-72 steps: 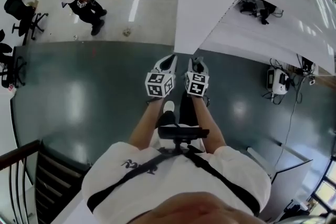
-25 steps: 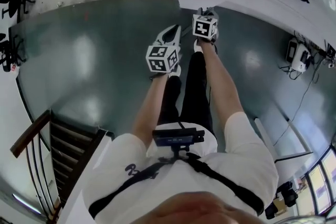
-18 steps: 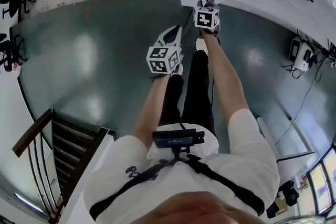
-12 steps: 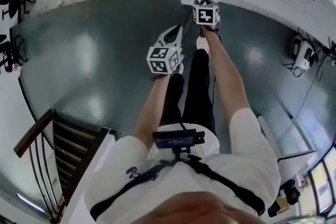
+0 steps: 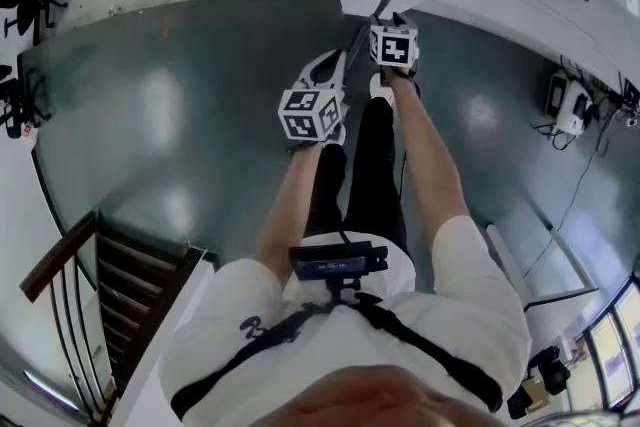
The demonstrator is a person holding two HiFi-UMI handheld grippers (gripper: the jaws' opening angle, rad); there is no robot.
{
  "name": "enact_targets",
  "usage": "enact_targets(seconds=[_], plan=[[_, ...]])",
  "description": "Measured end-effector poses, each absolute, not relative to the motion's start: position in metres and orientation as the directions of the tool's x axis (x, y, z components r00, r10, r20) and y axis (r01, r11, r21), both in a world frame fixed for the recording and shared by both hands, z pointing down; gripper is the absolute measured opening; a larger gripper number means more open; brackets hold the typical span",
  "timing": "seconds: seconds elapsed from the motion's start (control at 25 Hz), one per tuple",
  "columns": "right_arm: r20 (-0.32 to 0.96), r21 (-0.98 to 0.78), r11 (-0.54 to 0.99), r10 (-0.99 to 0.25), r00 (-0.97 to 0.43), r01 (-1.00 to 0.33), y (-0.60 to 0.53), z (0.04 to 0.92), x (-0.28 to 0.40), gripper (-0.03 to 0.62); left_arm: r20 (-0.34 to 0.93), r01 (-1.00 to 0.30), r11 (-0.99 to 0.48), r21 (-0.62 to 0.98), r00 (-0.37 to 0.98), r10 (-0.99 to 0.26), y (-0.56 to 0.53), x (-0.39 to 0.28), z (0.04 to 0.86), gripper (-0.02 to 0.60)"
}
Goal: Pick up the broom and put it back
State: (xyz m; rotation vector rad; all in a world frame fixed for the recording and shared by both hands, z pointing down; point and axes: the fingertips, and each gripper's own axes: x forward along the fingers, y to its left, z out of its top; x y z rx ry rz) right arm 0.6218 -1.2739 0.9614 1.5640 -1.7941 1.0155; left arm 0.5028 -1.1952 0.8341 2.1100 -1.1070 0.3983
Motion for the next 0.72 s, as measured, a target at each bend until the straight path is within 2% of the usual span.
enact_targets(seconds=[0.24,0.44,0.72], plan=[[0.744,-0.164,0.104,-0.64,-0.192,-0.981,-1.231,0.9,0.607,0.19,0.52,-0.808,-0.381,0.449,0.583,-0.624,-1.187,0.489,0.794,0.012],[0.655,-0.192,0.148,-0.717,-0.239,-0.97,-1.195,0.819,0.592,0.189,0.475,-0.81,-0.437,0.391,0.584,-0.658,-1.179,0.48,0.739,0.012],[0.454,-0.228,0.214,-0.84,-0.298,-0.95,-1.172,0.688,0.558,0.187,0.371,-0.777,-0.518,0.358,0.627,-0.685,-1.168,0.477,0.655,0.012]])
